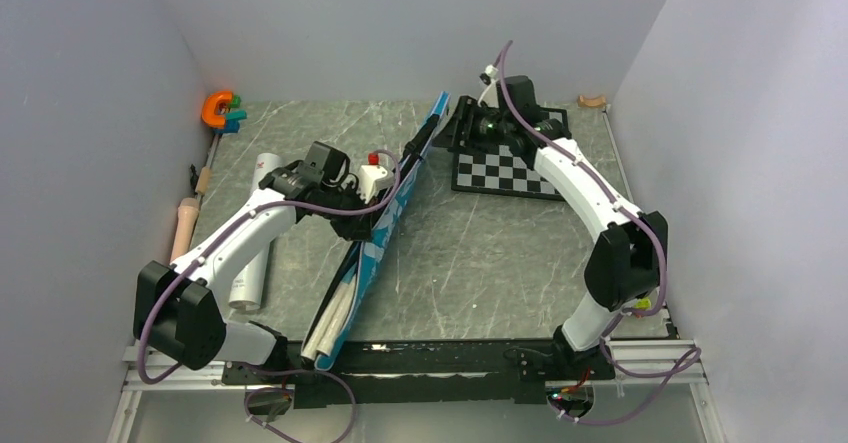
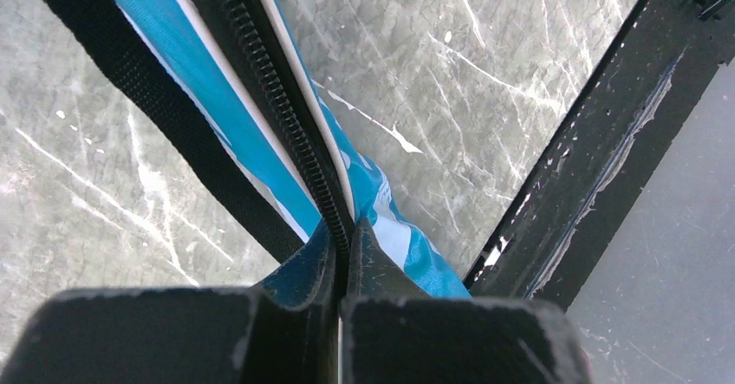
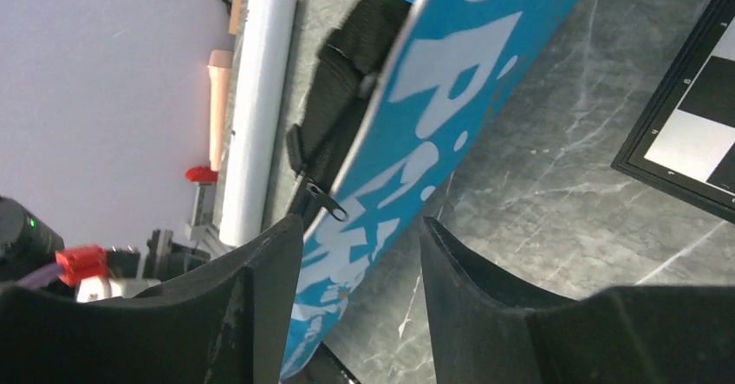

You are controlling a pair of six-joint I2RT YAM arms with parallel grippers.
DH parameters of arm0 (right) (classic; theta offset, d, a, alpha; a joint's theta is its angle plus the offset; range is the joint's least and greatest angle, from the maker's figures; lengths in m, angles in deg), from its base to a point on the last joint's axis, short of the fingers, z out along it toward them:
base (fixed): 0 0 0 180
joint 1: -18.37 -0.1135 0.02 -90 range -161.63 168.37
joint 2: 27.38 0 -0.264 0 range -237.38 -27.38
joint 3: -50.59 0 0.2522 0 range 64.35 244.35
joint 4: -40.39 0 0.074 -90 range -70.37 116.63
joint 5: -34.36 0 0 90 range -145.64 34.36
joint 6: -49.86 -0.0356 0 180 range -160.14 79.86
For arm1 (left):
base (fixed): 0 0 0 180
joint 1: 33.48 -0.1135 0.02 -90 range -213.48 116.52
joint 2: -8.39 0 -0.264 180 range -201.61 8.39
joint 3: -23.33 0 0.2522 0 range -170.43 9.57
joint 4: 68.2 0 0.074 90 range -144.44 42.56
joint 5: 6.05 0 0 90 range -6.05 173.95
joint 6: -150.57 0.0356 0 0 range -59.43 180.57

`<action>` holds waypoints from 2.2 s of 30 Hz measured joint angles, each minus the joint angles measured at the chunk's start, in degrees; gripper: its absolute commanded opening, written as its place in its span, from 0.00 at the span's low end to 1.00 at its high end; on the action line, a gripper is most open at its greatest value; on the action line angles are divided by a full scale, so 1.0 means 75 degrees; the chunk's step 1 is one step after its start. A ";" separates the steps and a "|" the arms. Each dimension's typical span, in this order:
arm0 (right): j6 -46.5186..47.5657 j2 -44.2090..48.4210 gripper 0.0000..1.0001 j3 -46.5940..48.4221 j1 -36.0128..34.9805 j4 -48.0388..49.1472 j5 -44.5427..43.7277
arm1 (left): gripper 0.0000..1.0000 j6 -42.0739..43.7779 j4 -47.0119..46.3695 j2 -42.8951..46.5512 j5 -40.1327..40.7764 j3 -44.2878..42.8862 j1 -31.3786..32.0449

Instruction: Pack up the badminton gear

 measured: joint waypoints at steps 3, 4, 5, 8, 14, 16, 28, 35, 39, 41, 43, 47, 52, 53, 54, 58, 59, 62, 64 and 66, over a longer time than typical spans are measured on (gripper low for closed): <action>-0.0009 0.0096 0.56 -0.0577 0.0353 0.0455 0.0627 | 0.00 0.0003 0.0181 -0.0026 -0.0093 -0.0160 -0.0166; -0.0041 0.0099 0.56 -0.0766 0.0437 0.0659 0.0903 | 0.00 0.0006 0.0248 -0.0038 -0.0111 -0.0216 -0.0207; -0.0079 0.0090 0.56 -0.0953 0.0478 0.0880 0.1189 | 0.00 0.0012 0.0329 -0.0055 -0.0134 -0.0271 -0.0233; -0.0326 0.0076 0.55 -0.1486 0.0443 0.1714 0.2020 | 0.00 0.0032 0.0460 -0.0064 -0.0187 -0.0373 -0.0251; -0.1099 -0.0093 0.50 -0.1982 0.0358 0.3497 0.3118 | 0.00 0.0079 0.0533 -0.0067 -0.0251 -0.0388 -0.0248; -0.1300 -0.0189 0.49 -0.1982 0.0358 0.3928 0.3290 | 0.00 0.0082 0.0536 -0.0067 -0.0262 -0.0388 -0.0248; -0.1288 -0.0338 0.45 -0.1982 0.0291 0.4054 0.3453 | 0.00 0.0085 0.0539 -0.0067 -0.0259 -0.0388 -0.0256; -0.0921 -0.0344 0.43 -0.1982 0.0227 0.3617 0.3314 | 0.00 0.0085 0.0539 -0.0067 -0.0259 -0.0388 -0.0256; -0.0866 -0.0344 0.32 -0.1982 0.0195 0.3582 0.3281 | 0.00 0.0085 0.0539 -0.0067 -0.0259 -0.0388 -0.0256; -0.0863 -0.0350 0.25 -0.1982 0.0184 0.3567 0.3279 | 0.00 0.0085 0.0539 -0.0067 -0.0259 -0.0388 -0.0256; -0.0866 -0.0367 0.18 -0.1982 0.0175 0.3564 0.3276 | 0.00 0.0085 0.0539 -0.0067 -0.0256 -0.0388 -0.0256; -0.0877 -0.0385 0.08 -0.1982 0.0157 0.3564 0.3273 | 0.00 0.0085 0.0542 -0.0067 -0.0248 -0.0388 -0.0256; -0.0930 -0.0385 0.02 -0.1999 0.0117 0.3579 0.3273 | 0.00 0.0085 0.0542 -0.0067 -0.0227 -0.0388 -0.0256; -0.0950 -0.0385 0.01 -0.2020 0.0105 0.3602 0.3264 | 0.00 0.0085 0.0545 -0.0067 -0.0216 -0.0388 -0.0256; -0.0959 -0.0385 0.00 -0.2046 0.0090 0.3634 0.3246 | 0.00 0.0085 0.0554 -0.0067 -0.0207 -0.0388 -0.0256; -0.1046 -0.0379 0.00 -0.2157 -0.0090 0.3698 0.3185 | 0.00 0.0108 0.0571 -0.0067 -0.0187 -0.0388 -0.0256; -0.1064 -0.0379 0.00 -0.2186 -0.0204 0.3707 0.3156 | 0.00 0.0111 0.0574 -0.0067 -0.0175 -0.0388 -0.0256; -0.1107 -0.0379 0.00 -0.2247 -0.0574 0.3733 0.3092 | 0.00 0.0117 0.0589 -0.0067 -0.0131 -0.0388 -0.0256; -0.1177 -0.0356 0.00 -0.2328 -0.0822 0.3748 0.3063 | 0.00 0.0119 0.0600 -0.0067 -0.0090 -0.0388 -0.0256; -0.1256 -0.0297 0.00 -0.2439 -0.1029 0.3762 0.3048 | 0.00 0.0122 0.0603 -0.0067 -0.0070 -0.0388 -0.0256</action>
